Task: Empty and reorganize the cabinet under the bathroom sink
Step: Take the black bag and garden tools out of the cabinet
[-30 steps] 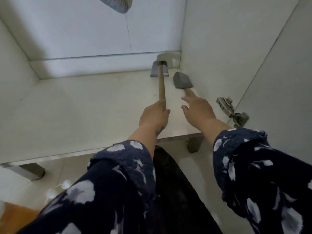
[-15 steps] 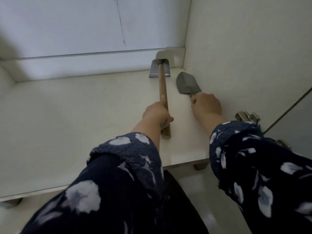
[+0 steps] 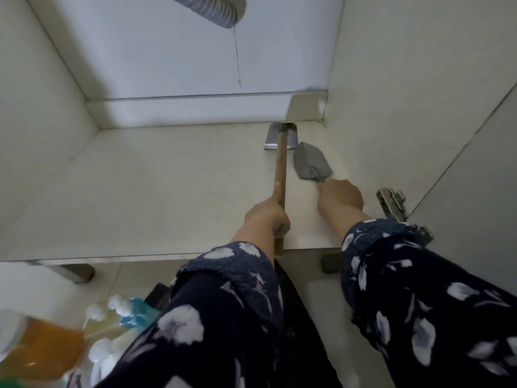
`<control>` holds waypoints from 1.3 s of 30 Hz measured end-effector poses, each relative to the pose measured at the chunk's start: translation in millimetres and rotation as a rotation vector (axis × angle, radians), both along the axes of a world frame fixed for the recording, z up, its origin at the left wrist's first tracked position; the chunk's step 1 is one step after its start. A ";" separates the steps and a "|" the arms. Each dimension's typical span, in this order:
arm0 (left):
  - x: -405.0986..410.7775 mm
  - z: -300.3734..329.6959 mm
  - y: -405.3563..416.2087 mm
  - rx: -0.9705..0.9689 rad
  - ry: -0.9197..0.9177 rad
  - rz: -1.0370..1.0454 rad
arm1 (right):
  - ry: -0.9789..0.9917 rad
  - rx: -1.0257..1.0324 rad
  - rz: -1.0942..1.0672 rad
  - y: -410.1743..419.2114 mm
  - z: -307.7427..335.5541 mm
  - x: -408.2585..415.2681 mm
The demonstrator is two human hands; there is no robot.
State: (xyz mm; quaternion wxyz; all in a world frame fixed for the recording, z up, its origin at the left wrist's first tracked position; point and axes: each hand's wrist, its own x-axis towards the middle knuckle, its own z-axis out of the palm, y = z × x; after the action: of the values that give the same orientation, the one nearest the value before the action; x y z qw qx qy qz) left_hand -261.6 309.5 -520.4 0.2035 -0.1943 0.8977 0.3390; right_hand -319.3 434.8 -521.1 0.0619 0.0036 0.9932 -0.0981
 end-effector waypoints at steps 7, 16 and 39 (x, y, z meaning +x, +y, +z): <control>61.8 -4.0 -6.3 0.042 0.122 0.028 | 0.012 -0.082 0.021 7.3 15.0 62.0; 193.0 15.3 1.0 0.049 0.200 -0.068 | -0.012 -0.217 -0.171 20.2 15.7 213.8; 354.8 -127.2 73.6 0.202 -0.110 -0.417 | -0.153 -0.106 -0.496 90.1 -116.1 431.9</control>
State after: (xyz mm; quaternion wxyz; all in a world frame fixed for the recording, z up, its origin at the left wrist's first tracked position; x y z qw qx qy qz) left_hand 93.2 383.1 -647.6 0.3359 -0.0018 0.8676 0.3665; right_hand 112.6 524.9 -637.3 0.1112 0.2509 0.9479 -0.1618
